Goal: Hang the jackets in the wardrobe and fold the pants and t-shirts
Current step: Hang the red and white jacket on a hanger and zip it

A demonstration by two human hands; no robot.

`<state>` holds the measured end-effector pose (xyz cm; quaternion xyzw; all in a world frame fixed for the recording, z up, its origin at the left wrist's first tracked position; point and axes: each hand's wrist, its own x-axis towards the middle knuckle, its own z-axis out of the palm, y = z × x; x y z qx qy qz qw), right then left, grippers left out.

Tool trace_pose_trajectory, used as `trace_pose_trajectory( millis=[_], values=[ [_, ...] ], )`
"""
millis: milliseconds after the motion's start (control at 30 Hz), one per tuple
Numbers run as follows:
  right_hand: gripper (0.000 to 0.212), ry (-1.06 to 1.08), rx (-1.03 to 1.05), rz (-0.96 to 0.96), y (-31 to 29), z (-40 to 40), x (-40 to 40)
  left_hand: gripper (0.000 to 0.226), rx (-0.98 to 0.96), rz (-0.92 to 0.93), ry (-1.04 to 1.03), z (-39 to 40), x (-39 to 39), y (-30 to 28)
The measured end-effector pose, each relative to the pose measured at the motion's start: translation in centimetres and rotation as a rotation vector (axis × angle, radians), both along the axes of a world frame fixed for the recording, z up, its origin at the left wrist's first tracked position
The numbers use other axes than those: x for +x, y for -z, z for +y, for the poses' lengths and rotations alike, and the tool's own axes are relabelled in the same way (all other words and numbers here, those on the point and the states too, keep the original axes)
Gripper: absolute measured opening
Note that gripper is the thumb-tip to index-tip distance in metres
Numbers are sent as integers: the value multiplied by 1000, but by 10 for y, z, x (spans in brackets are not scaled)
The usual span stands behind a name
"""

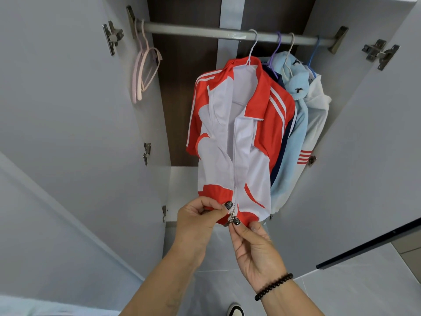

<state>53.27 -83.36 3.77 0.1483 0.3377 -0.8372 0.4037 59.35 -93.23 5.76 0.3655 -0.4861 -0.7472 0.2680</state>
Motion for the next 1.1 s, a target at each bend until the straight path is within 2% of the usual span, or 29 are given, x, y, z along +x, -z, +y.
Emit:
trace_pose_trajectory(
  millis=[333, 500, 567, 700, 767, 967, 1100],
  values=[
    [26, 75, 40, 29, 0, 5, -1, 40, -133, -48, 122, -1, 7, 4],
    [32, 18, 104, 52, 1, 8, 3, 42, -141, -81, 174, -3, 16, 9],
    [27, -67, 139, 110, -3, 9, 2, 42, -112, -81, 156, -2, 19, 10],
    [15, -437, 327, 375, -19, 5, -7, 42, -102, -67, 114, -7, 23, 11],
    [14, -550, 350, 418, -26, 3, -9, 38, -131, -71, 101, -10, 25, 9],
    [21, -592, 369, 395, -30, -3, -4, 23, -203, -131, 114, -15, 37, 10],
    [25, -692, 461, 452, -35, -7, 2, 19, -157, -118, 134, -17, 46, 16]
  ],
)
